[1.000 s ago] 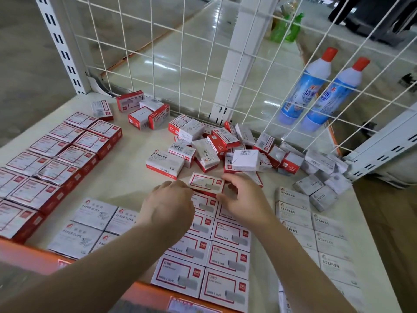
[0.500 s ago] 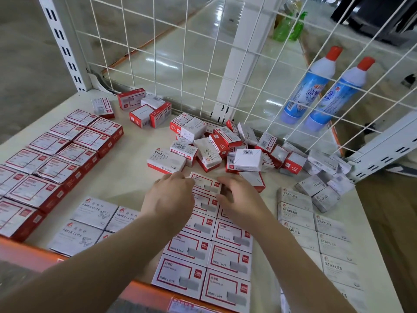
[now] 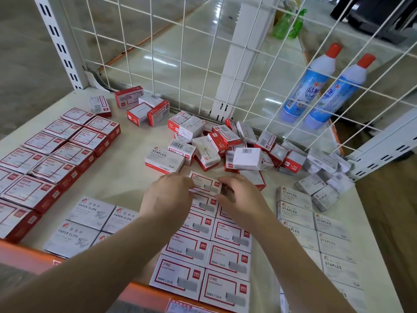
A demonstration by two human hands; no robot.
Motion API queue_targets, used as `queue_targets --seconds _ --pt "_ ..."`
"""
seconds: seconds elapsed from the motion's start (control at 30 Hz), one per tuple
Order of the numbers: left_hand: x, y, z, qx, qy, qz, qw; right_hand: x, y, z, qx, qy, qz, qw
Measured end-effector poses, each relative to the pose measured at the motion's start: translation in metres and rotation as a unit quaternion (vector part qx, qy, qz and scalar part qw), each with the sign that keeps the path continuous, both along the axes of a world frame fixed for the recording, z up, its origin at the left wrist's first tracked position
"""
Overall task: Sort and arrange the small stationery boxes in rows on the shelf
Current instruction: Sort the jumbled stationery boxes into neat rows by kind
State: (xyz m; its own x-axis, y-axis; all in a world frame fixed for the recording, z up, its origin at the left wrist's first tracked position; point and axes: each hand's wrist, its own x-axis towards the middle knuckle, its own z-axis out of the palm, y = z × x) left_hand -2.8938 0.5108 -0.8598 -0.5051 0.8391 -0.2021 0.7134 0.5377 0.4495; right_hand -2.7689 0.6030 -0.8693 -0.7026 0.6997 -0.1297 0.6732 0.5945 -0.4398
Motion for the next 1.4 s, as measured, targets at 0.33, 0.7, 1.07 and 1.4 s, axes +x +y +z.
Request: queue_targets --seconds 0.33,0.7,1.07,1.4 --pt "0.001 0.003 -0.003 -0.011 -0.012 0.022 1.0 0.0 -0.001 -0.001 0.007 0.001 0.007 1.0" --pt "0.01 0.0 0.002 0.051 0.036 -0.057 0.996 0.017 0.003 0.007 0.071 0.094 -0.066 0.991" --pt "0.024 0.004 0.002 0.016 0.043 -0.187 0.981 0.028 0.035 0.017 0.103 0.131 -0.163 0.972" --pt "0.023 0.007 -0.001 0.037 0.007 -0.159 0.987 0.021 0.049 0.014 0.071 0.094 -0.161 0.98"
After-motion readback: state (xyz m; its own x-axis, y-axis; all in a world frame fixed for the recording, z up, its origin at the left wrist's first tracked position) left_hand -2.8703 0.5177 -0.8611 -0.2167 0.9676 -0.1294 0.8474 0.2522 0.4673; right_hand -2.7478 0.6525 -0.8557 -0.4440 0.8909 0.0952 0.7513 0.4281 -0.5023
